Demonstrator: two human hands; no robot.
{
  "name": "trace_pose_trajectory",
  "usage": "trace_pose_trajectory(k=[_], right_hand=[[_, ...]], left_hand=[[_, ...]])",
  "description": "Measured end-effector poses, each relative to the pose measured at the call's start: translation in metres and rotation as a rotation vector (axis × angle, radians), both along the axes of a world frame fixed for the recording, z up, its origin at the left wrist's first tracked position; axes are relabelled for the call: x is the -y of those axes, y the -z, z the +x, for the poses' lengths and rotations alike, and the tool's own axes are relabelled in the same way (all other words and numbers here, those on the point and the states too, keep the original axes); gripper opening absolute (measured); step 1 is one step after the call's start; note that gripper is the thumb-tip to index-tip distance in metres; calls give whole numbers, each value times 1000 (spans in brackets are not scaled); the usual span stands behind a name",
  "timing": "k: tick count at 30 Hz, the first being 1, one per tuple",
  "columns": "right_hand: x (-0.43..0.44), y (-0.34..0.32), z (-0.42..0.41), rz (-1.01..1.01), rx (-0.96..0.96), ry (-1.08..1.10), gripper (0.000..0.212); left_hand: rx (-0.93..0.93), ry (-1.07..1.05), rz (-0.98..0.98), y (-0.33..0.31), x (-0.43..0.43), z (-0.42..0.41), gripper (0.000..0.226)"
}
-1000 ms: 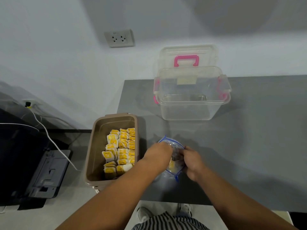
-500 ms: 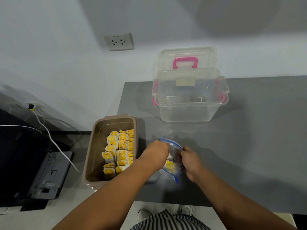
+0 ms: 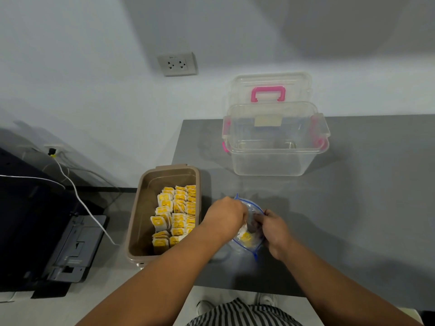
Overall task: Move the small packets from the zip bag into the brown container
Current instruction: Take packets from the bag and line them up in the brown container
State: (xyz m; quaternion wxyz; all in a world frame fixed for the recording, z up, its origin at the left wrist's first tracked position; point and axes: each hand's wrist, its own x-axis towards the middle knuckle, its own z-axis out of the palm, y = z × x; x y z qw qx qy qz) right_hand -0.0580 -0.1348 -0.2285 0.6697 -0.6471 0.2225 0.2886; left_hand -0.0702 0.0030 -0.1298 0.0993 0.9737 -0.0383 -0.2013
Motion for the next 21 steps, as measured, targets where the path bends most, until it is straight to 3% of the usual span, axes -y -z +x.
trace_pose_trajectory(k=[8, 11, 15, 21], right_hand=[[-6, -10, 2, -25, -11, -19, 9], [-12, -13, 3, 11, -19, 2, 16], [-20, -19, 5, 60, -10, 31, 7], [-28, -22, 10, 93, 3, 46, 11]], left_hand=[[127, -13, -92, -24, -20, -1, 14], [185, -67, -191, -40, -34, -3, 14], [272, -117, -282, -62, -53, -6, 12], [331, -287, -434, -97, -96, -11, 3]])
